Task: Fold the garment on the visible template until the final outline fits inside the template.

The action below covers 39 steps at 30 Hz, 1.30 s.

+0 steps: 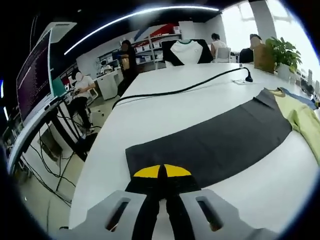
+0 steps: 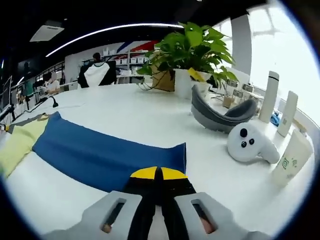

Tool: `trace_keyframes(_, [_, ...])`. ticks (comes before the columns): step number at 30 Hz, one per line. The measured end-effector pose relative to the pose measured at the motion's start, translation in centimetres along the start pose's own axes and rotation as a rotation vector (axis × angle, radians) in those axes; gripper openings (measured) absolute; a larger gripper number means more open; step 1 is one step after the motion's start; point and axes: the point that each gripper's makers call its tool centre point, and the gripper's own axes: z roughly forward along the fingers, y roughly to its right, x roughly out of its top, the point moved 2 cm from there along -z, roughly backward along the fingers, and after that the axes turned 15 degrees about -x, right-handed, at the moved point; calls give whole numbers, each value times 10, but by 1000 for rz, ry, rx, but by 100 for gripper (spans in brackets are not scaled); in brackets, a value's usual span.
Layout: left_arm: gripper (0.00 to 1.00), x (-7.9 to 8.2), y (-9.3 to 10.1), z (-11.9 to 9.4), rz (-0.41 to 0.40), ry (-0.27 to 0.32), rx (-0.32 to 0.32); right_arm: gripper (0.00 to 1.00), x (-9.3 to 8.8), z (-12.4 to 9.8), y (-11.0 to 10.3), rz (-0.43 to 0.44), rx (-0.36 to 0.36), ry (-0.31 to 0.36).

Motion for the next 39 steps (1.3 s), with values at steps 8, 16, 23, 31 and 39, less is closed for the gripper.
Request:
trace_keyframes(8, [1, 9, 17, -7, -75, 75, -70, 0, 11, -11, -8, 21, 58, -29])
trace_keyframes(16, [1, 20, 29, -17, -96, 143, -102, 0, 21, -25, -17, -58, 69, -23])
trace_keyframes(23, [1, 29, 51, -34, -89, 200, -130, 0, 30, -38, -12, -11, 37, -7])
trace_keyframes(31, [1, 36, 61, -49, 11, 191, -81, 0, 36, -62, -16, 23, 36, 55])
trace_keyframes(39, [1, 35, 89, -72, 1, 261, -164, 0, 34, -80, -13, 56, 7, 62])
